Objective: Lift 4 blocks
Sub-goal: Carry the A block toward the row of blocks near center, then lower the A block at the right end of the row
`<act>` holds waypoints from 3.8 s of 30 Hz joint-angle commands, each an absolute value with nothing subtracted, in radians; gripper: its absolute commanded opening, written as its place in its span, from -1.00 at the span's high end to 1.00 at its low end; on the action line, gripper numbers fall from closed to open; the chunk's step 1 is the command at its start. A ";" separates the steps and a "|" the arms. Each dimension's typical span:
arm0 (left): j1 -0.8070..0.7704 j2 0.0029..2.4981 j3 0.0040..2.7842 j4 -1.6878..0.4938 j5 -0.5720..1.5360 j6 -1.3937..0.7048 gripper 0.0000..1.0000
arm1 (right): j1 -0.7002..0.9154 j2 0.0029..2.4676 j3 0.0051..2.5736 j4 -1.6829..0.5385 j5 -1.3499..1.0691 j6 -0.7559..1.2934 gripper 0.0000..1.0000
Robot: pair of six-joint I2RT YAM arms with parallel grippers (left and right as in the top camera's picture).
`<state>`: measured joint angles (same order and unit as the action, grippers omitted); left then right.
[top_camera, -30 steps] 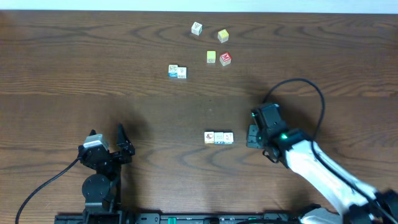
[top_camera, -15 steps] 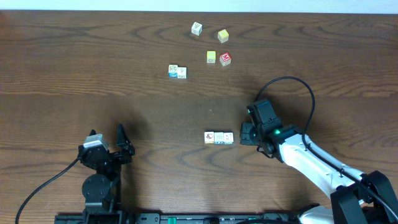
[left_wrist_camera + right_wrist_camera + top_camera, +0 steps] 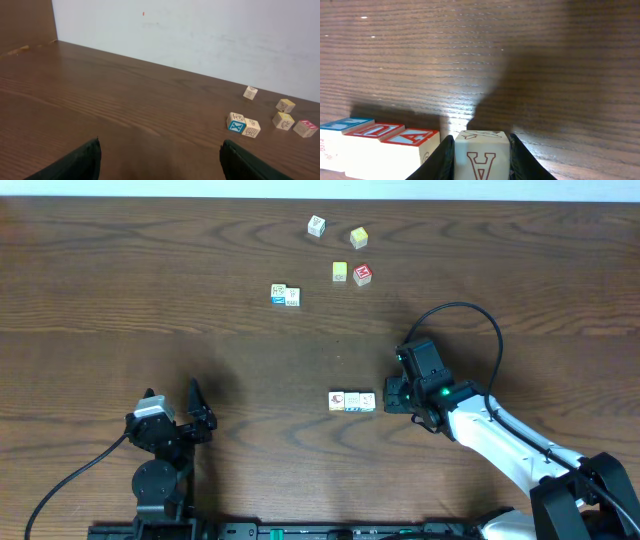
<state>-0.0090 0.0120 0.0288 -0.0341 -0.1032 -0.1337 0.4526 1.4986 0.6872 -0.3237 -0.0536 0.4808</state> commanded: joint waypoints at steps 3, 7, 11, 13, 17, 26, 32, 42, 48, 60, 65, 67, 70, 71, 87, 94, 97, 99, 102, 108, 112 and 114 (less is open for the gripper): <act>-0.005 0.010 0.004 -0.066 -0.108 -0.131 -0.53 | 0.473 1.507 0.688 -0.310 -0.062 0.462 0.61; -0.005 0.010 0.004 -0.066 -0.108 -0.131 -0.53 | 0.473 1.507 0.688 -0.305 -0.071 0.462 0.60; -0.005 0.010 0.004 -0.066 -0.108 -0.131 -0.53 | 0.473 1.507 0.688 -0.299 -0.082 0.463 0.59; -0.005 0.010 0.004 -0.066 -0.108 -0.131 -0.53 | 0.476 1.507 0.688 -0.299 -0.088 0.463 0.59; -0.005 0.010 0.004 -0.066 -0.108 -0.131 -0.53 | 0.491 1.507 0.688 -0.298 -0.077 0.462 0.52; -0.005 0.010 0.004 -0.066 -0.108 -0.131 -0.53 | 0.493 1.508 0.688 -0.300 -0.049 0.463 0.49; -0.005 0.010 0.004 -0.066 -0.108 -0.131 -0.53 | 0.493 1.507 0.688 -0.300 -0.031 0.463 0.38; -0.005 0.010 0.004 -0.066 -0.108 -0.131 -0.53 | 0.493 1.507 0.688 -0.299 -0.027 0.463 0.24; -0.005 0.010 0.004 -0.066 -0.108 -0.131 -0.53 | 0.493 1.507 0.688 -0.299 -0.027 0.463 0.22; -0.005 0.010 0.004 -0.066 -0.108 -0.131 -0.53 | 0.493 1.507 0.688 -0.299 -0.023 0.463 0.32; -0.005 0.010 0.004 -0.066 -0.108 -0.131 -0.53 | 0.493 1.507 0.688 -0.299 -0.022 0.463 0.25; -0.005 0.010 0.004 -0.066 -0.108 -0.131 -0.53 | 0.493 1.507 0.688 -0.299 -0.015 0.463 0.24; -0.005 0.010 0.004 -0.066 -0.108 -0.131 -0.53 | 0.493 1.507 0.688 -0.300 -0.015 0.463 0.42; -0.005 0.010 0.004 -0.066 -0.108 -0.131 -0.53 | 0.493 1.507 0.688 -0.299 -0.015 0.463 0.25; -0.005 0.010 0.004 -0.066 -0.108 -0.131 -0.53 | 0.493 1.507 0.688 -0.302 -0.015 0.463 -0.04; -0.005 0.010 0.004 -0.066 -0.108 -0.131 -0.53 | 0.493 1.507 0.688 -0.303 -0.016 0.463 -0.48; -0.005 0.010 0.004 -0.066 -0.108 -0.131 -0.53 | 0.493 1.507 0.688 -0.304 -0.016 0.463 -0.50; -0.005 0.010 0.004 -0.066 -0.108 -0.131 -0.53 | 0.493 1.507 0.688 -0.307 -0.016 0.463 -0.48; -0.005 0.010 0.004 -0.066 -0.108 -0.131 -0.53 | 0.493 1.507 0.688 -0.307 -0.016 0.463 -0.22; -0.005 0.010 0.004 -0.066 -0.108 -0.131 -0.53 | 0.493 1.507 0.688 -0.307 -0.015 0.463 -0.60; -0.005 0.010 0.004 -0.066 -0.108 -0.131 -0.53 | 0.493 1.507 0.688 -0.306 -0.015 0.463 -0.57; -0.005 0.010 0.004 -0.066 -0.108 -0.131 -0.53 | 0.493 1.507 0.688 -0.306 -0.015 0.463 -0.57</act>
<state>-0.0090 0.0120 0.0284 -0.0341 -0.1032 -0.1337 0.4858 1.4986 0.6872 -0.3058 -0.0257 0.4629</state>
